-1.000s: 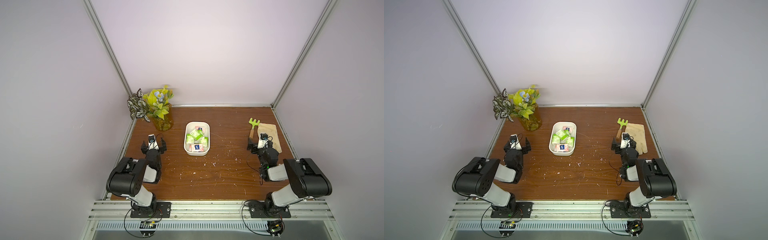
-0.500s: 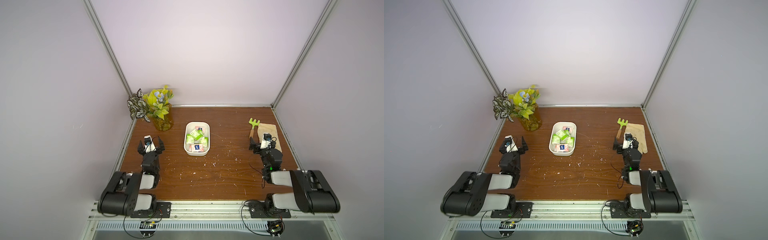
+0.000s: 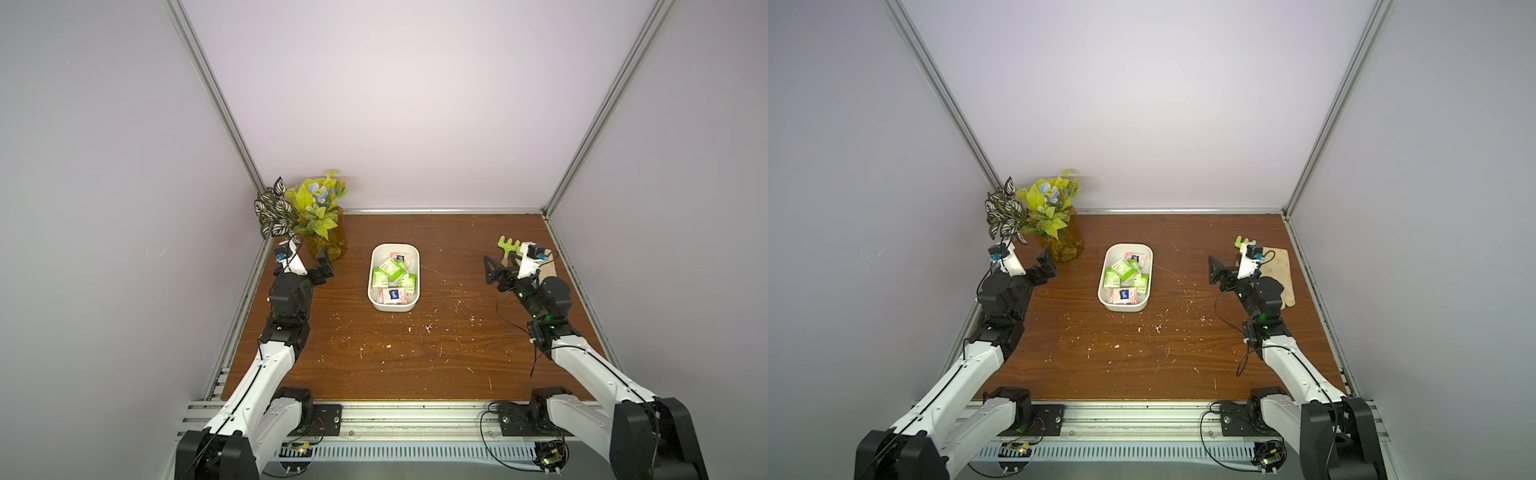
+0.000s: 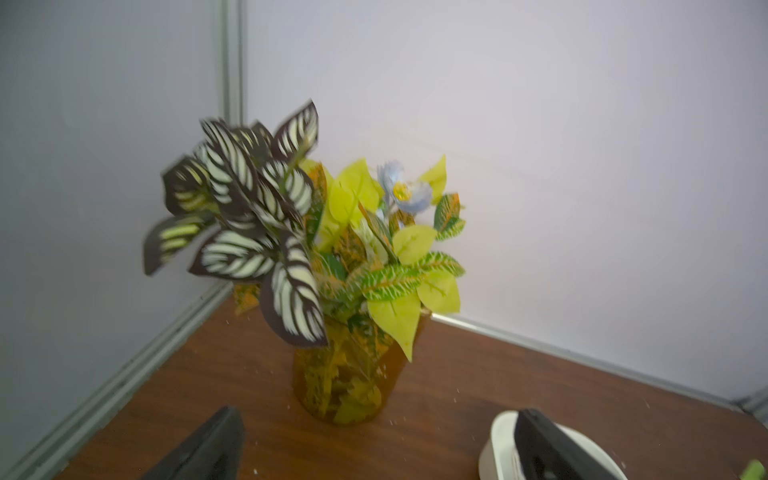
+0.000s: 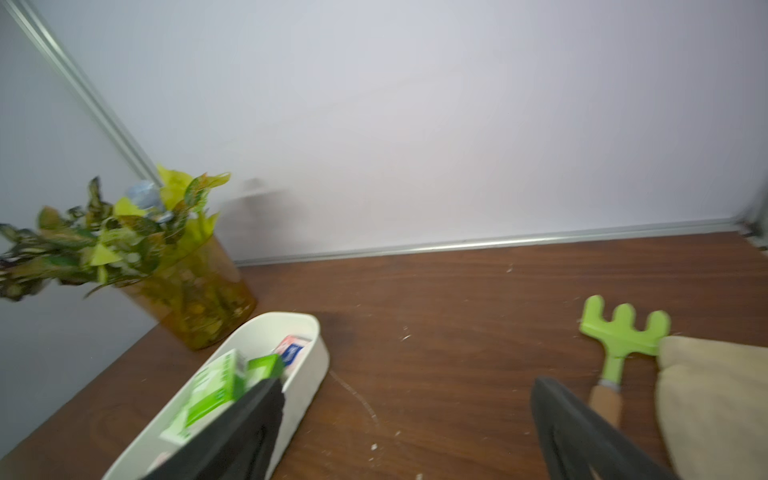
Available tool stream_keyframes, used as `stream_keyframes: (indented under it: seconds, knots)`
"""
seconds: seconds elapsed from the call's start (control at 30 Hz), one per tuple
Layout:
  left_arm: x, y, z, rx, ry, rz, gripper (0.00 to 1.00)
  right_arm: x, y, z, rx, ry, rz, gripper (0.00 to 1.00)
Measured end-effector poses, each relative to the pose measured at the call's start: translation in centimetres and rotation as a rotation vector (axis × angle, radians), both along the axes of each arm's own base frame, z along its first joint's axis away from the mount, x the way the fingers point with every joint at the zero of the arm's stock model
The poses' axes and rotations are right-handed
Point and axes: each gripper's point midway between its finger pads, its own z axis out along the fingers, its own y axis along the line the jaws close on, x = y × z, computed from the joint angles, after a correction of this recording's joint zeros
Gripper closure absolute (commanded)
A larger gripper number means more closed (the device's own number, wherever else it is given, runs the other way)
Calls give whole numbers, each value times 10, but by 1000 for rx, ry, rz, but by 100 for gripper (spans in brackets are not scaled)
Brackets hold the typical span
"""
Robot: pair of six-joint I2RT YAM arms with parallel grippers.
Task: Take the pocket tissues out of the storage box
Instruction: Move the storage box to the center of the board.
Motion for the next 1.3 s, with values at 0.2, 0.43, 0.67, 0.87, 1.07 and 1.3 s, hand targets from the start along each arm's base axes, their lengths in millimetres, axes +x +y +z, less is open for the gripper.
stream_keyframes:
  seconds: [0.2,0.43,0.67,0.87,1.07,1.3]
  knots:
    - [-2,-39,-64,-106,272,-202,0,5,86,-34,30,217,249,9]
    - [-3,-74,-130,-226,518,-347,10,26,147,-87,54,460,366,18]
    - [10,-100,-150,-287,607,-430,24,46,181,-140,118,644,405,30]
    - [21,-121,-162,-321,653,-494,37,50,189,-160,154,718,397,43]
    - [24,-138,-170,-377,672,-554,52,45,196,-159,177,738,414,55]
    - [23,-148,-169,-428,665,-600,70,37,206,-158,185,748,438,68]
